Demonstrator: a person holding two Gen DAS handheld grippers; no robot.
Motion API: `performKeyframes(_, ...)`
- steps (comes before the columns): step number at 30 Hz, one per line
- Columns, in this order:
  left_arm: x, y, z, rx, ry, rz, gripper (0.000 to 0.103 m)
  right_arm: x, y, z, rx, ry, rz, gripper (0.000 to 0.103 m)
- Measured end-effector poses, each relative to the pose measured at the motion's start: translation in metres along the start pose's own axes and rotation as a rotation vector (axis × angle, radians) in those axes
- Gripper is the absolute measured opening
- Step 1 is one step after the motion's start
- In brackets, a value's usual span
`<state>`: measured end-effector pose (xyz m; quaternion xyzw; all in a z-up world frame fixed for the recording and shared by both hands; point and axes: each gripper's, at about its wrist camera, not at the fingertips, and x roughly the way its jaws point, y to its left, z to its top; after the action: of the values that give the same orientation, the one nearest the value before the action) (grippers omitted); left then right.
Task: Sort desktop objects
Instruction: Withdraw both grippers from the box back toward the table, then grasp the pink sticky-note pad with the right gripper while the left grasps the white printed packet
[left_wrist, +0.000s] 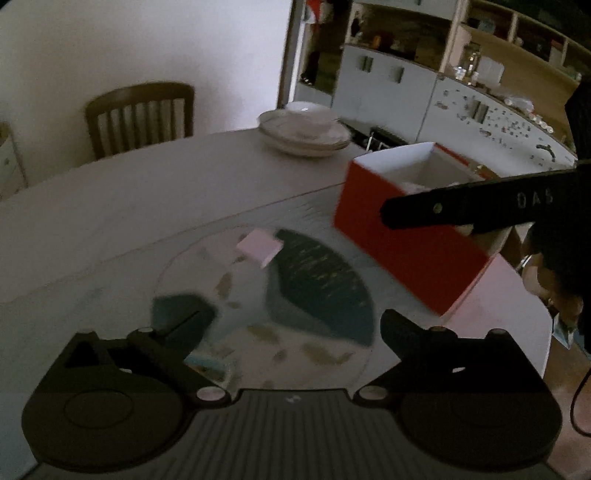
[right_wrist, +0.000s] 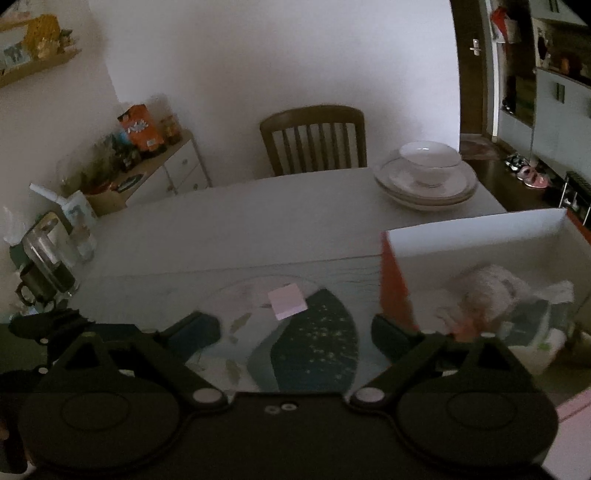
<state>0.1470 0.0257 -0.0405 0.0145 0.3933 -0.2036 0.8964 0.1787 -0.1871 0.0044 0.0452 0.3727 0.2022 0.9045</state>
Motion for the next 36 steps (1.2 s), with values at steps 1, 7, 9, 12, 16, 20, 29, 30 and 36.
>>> performKeyframes(1,0.000,0.008,-0.004,-0.010,-0.003,-0.003,0.102,0.005,0.003,0.001,-0.002,0.005,-0.002,0.096)
performKeyframes(7,0.007,0.045,-0.023,-0.049,0.035,0.035,0.102,0.035,0.016,0.001,-0.004,0.041,-0.012,0.096)
performKeyframes(9,0.011,0.055,-0.028,-0.064,0.049,0.051,0.102,0.045,0.017,0.000,0.000,0.053,-0.015,0.096)
performKeyframes(12,0.016,0.066,-0.034,-0.067,0.061,0.060,0.102,0.059,0.021,0.000,0.001,0.068,-0.020,0.096)
performKeyframes(16,0.025,0.073,-0.041,-0.041,0.075,0.051,0.102,0.077,0.028,0.000,-0.008,0.085,-0.023,0.097)
performKeyframes(20,0.037,0.075,-0.047,-0.011,0.109,0.034,0.102,0.094,0.031,0.001,-0.023,0.103,-0.017,0.096)
performKeyframes(29,0.055,0.079,-0.051,0.012,0.139,0.010,0.102,0.129,0.027,0.004,-0.042,0.140,-0.026,0.095)
performKeyframes(30,0.057,0.079,-0.052,0.012,0.140,0.010,0.102,0.133,0.026,0.004,-0.039,0.145,-0.025,0.095)
performKeyframes(36,0.063,0.077,-0.053,0.042,0.131,0.035,0.102,0.154,0.022,0.003,-0.057,0.171,-0.039,0.092)
